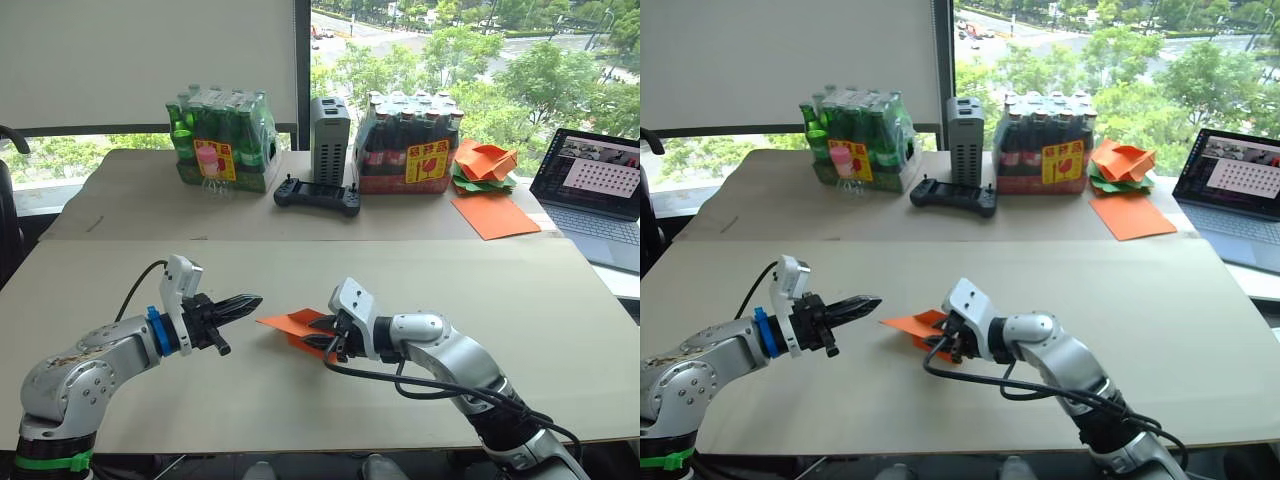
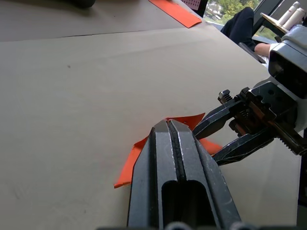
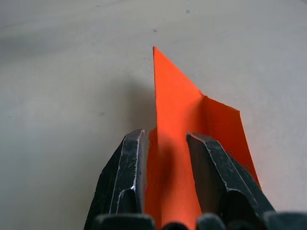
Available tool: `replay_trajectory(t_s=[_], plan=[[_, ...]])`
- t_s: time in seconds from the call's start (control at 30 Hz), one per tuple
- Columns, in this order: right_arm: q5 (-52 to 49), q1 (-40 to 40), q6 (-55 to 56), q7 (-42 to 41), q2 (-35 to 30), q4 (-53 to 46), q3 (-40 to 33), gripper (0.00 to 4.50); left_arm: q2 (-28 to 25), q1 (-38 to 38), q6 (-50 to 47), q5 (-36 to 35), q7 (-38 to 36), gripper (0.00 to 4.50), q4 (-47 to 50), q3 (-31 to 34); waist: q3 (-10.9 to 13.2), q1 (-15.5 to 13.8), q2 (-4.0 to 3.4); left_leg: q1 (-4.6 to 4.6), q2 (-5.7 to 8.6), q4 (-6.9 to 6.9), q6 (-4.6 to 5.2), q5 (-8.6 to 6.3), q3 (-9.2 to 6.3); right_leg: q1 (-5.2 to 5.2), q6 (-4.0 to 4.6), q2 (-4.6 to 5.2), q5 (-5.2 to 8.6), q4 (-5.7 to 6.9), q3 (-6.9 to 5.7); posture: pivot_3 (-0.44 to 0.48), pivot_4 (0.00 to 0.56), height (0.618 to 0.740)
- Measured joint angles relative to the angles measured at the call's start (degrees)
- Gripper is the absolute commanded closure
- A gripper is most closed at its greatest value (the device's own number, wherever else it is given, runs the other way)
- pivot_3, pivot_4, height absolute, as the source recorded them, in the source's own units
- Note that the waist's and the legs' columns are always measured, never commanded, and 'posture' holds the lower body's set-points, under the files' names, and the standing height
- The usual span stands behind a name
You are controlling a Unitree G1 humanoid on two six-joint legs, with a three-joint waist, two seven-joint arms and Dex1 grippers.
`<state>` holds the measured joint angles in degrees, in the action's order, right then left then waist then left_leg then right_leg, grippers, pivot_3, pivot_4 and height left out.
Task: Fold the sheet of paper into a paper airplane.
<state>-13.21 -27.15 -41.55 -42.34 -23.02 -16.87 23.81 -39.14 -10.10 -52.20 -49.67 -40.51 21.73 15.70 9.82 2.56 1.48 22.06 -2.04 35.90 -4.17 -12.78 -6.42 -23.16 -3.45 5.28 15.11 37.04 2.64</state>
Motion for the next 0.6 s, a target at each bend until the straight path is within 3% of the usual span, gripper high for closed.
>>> replay_trajectory(t_s=[0.6], plan=[[7.6, -1.0, 2.3, 1.3, -0.8, 1.9, 2.7, 2.91, -1.8, 0.5, 1.7, 0.1, -2.3, 4.5, 0.1, -0.1, 0.0, 0.0, 0.0, 0.0, 0.0, 0.0, 0.0, 0.0, 0.0, 0.0, 0.0, 0.0, 0.0, 0.0, 0.0, 0.0, 0.15, 0.74]])
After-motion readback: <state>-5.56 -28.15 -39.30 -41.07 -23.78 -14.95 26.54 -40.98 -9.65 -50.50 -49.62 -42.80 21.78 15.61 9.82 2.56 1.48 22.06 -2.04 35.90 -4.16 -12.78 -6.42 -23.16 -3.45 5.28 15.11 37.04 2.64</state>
